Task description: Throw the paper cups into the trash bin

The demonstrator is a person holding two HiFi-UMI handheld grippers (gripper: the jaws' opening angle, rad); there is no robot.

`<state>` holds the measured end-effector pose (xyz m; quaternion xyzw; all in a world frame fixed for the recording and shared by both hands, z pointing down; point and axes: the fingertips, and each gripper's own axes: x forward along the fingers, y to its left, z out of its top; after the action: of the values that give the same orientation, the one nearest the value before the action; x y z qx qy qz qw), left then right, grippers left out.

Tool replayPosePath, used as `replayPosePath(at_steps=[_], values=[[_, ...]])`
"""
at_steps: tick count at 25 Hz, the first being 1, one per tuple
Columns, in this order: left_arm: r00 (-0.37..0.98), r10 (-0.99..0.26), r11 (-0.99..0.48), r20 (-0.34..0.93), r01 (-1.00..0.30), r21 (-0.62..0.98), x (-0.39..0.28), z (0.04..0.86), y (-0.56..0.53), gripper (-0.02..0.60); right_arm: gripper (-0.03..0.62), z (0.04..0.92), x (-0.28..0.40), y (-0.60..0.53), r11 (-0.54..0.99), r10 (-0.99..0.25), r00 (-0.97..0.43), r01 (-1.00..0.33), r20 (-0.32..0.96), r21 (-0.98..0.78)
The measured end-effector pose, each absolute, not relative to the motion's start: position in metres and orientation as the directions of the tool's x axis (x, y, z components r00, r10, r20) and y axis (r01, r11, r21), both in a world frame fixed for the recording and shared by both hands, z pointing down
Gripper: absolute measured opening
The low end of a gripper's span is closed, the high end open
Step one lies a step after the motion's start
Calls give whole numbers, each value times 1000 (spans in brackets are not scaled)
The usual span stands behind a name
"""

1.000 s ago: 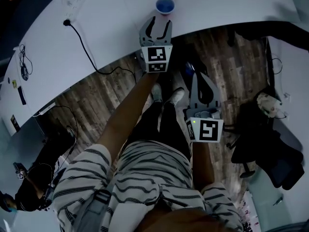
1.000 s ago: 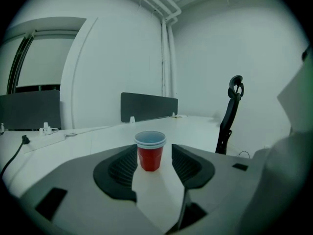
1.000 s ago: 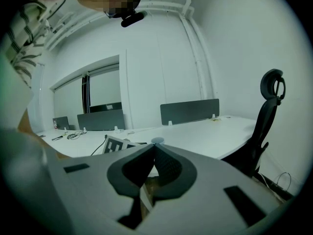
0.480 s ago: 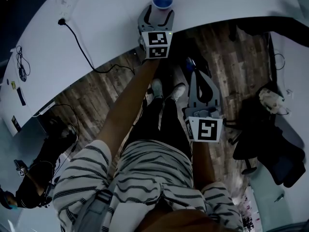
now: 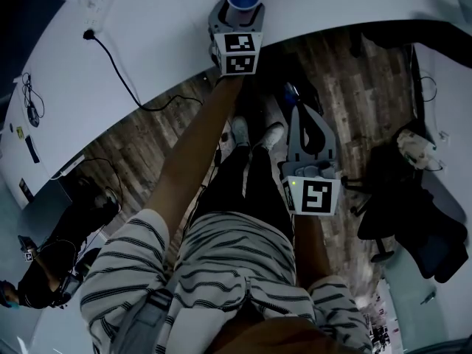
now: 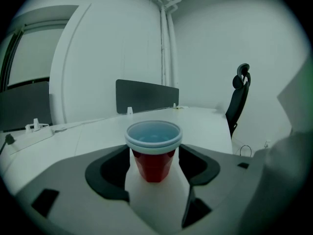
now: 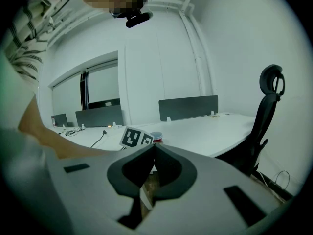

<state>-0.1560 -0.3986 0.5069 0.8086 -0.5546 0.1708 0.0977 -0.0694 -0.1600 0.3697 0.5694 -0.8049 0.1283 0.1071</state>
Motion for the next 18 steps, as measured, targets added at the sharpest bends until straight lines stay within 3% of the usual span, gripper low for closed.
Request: replayPosePath(at_steps=[18], values=[[319,-870,-336,375,-942,21,-163,498,-403,301,9,370,-60,-162,299,-898,-308,-951,314,-78]])
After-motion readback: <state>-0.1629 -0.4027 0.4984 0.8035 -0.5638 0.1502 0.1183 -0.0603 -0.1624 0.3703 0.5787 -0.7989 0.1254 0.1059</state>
